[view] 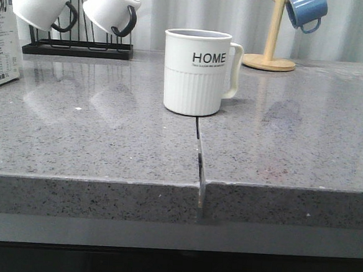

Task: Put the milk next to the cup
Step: 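Move the left gripper toward the Pascual milk carton and open it, then close the left gripper around the milk carton and lift it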

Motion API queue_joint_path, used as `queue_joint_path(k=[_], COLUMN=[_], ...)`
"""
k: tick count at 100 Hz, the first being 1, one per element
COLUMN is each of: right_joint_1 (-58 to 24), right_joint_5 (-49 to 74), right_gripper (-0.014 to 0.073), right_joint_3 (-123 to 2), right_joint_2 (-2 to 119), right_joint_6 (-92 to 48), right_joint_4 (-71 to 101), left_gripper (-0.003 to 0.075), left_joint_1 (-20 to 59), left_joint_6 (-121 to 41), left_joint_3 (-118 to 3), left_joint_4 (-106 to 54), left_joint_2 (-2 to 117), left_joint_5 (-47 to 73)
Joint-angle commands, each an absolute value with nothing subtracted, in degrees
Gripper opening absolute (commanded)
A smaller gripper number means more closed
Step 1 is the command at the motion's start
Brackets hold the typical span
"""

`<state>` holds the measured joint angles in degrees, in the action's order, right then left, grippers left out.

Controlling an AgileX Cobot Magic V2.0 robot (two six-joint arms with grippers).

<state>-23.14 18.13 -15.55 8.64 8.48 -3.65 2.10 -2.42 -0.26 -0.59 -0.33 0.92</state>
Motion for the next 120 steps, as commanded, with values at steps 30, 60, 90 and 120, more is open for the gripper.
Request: queue_joint_path(k=[30, 60, 90, 120], right_joint_1=[-23.1, -23.1, -23.1, -23.1], right_joint_5=[14.0, 14.0, 14.0, 14.0], right_gripper=[-0.0067, -0.0067, -0.0067, -0.0067], right_joint_3=[-17.0, -17.0, -17.0, -17.0], right_joint_2=[9.2, 9.2, 9.2, 9.2], right_joint_6=[8.4, 8.4, 8.4, 8.4], right_joint_4=[-3.7, -3.7, -3.7, -3.7], left_gripper=[0.0052, 0.0663, 0.0619, 0.0619], left_joint_1=[2.1, 2.3, 2.3, 4.1], left_joint_6=[-2.2, -2.2, -2.2, 2.5], left_joint_3=[-18.6, -24.0, -25.2, -34.1], left_joint_4=[0.0, 0.0, -0.4, -0.4], left_joint_2=[13.2, 30.6, 46.2, 58.7], left_joint_5=[11.5, 3.2, -15.6, -18.2])
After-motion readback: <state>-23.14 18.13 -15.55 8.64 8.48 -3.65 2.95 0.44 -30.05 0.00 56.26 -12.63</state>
